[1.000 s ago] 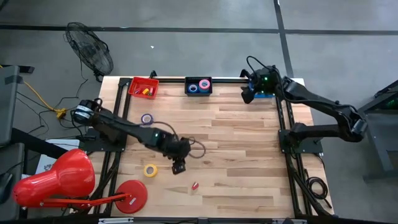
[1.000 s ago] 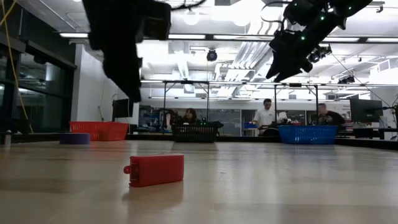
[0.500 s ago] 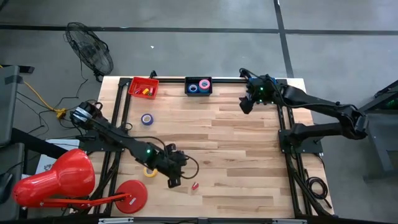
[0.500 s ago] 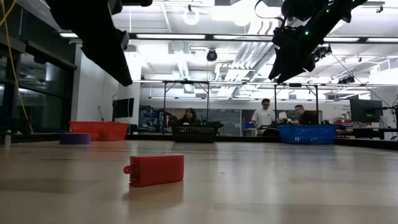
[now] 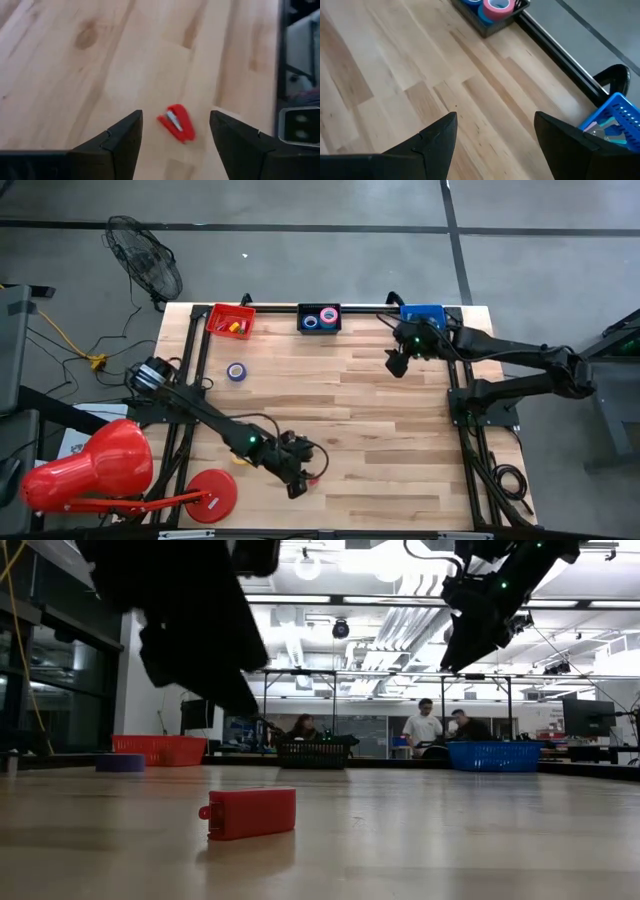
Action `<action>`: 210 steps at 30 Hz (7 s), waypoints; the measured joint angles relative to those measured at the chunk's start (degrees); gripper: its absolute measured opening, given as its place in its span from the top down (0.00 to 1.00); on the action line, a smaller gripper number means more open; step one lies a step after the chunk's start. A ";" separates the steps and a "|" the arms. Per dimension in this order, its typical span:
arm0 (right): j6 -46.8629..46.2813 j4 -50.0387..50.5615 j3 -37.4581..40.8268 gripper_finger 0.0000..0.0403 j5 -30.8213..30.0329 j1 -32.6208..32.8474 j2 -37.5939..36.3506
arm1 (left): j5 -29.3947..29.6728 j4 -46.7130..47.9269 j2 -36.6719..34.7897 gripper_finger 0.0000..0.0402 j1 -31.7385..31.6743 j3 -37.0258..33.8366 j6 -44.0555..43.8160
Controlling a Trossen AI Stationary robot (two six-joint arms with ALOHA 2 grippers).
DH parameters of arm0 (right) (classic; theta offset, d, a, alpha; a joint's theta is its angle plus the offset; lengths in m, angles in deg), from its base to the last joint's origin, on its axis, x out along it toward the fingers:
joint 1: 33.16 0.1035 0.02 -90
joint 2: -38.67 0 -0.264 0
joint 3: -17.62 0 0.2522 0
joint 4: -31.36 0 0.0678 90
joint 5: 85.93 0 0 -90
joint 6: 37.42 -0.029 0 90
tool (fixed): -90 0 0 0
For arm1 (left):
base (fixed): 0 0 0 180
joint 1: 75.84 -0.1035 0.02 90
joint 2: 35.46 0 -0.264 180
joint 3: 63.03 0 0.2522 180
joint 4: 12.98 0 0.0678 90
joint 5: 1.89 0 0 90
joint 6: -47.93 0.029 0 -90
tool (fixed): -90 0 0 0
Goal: Pick and place Stapler, Stapler remover, tape
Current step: Put the red stapler into the red bin
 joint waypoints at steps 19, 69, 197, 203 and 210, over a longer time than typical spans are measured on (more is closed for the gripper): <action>2.94 1.26 0.00 0.36 -0.02 1.67 -0.08 | -0.35 -2.86 2.91 0.20 -0.02 0.09 2.11; 1.24 1.53 0.00 0.36 -0.45 1.67 -0.02 | -1.41 15.76 18.01 0.23 -0.02 16.79 7.74; 3.53 -2.71 -0.02 0.36 4.91 1.64 -0.04 | 20.02 63.44 5.18 0.85 -68.21 17.27 46.18; 1.12 -2.72 0.00 0.36 4.35 1.64 -0.04 | 17.67 62.80 5.18 0.85 -74.12 17.18 50.61; -1.02 -2.71 0.00 0.36 1.93 1.62 -0.04 | 12.42 59.53 5.23 0.85 -77.87 14.54 52.68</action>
